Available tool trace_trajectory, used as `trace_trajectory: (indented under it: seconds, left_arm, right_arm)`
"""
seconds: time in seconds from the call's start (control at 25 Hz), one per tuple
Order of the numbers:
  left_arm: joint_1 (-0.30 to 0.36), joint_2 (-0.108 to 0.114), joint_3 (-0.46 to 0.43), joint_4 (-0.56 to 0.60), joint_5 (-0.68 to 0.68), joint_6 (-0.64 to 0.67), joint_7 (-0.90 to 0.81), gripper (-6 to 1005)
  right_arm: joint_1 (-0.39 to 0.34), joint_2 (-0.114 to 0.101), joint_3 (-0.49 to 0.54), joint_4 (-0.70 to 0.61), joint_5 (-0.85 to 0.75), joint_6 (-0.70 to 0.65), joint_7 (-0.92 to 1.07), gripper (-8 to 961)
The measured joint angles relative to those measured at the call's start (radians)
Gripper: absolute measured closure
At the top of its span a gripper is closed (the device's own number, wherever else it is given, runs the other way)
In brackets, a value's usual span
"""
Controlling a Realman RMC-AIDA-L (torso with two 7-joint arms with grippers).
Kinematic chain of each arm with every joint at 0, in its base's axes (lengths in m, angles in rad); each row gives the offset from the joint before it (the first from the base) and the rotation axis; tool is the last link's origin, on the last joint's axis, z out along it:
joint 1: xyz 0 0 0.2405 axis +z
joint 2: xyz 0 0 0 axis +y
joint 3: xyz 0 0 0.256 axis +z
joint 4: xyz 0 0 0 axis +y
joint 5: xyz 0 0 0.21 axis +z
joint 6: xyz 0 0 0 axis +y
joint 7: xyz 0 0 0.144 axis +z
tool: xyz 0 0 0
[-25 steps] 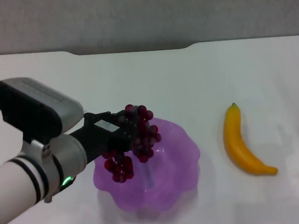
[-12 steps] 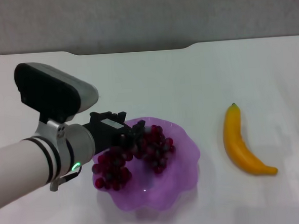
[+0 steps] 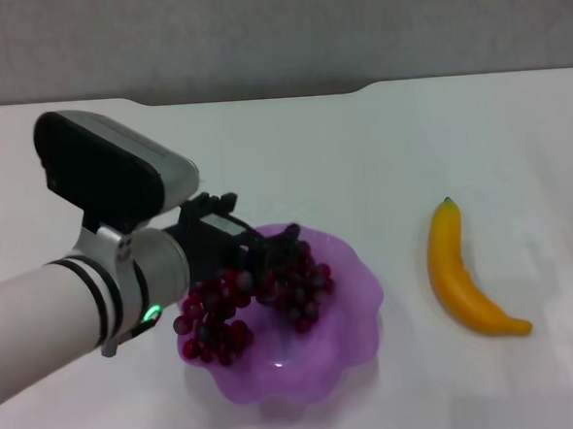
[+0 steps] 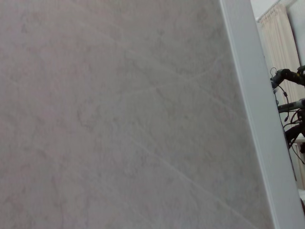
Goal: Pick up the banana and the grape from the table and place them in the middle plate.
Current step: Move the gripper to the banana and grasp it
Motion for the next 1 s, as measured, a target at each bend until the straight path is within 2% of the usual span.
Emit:
trace_trajectory:
  seconds: [0.12,0.32,0.56,1.0]
  left_arm:
    - [0.020,0.002,-0.002,0.003,-0.005,0.060,0.003,142]
    - [0.035,0.003,-0.002,-0.040,0.000,0.210,0.023,104]
    - [0.045,-0.001,0.004,-0.162,-0.004,0.475,0.035,104]
    - [0.026,0.004,-0.071,-0.283,-0.072,0.681,-0.039,105]
  right_arm:
    - [0.001,0.000,0.000,0.000,-0.003,0.000,0.000,73]
    - [0.003,0.000,-0.002,0.000,-0.005,0.000,-0.001,74]
    - [0.009,-0.001,-0.005,0.000,-0.005,0.007,-0.003,74]
    - [0.034,-0.005,-0.040,0.007,-0.006,0.038,-0.045,69]
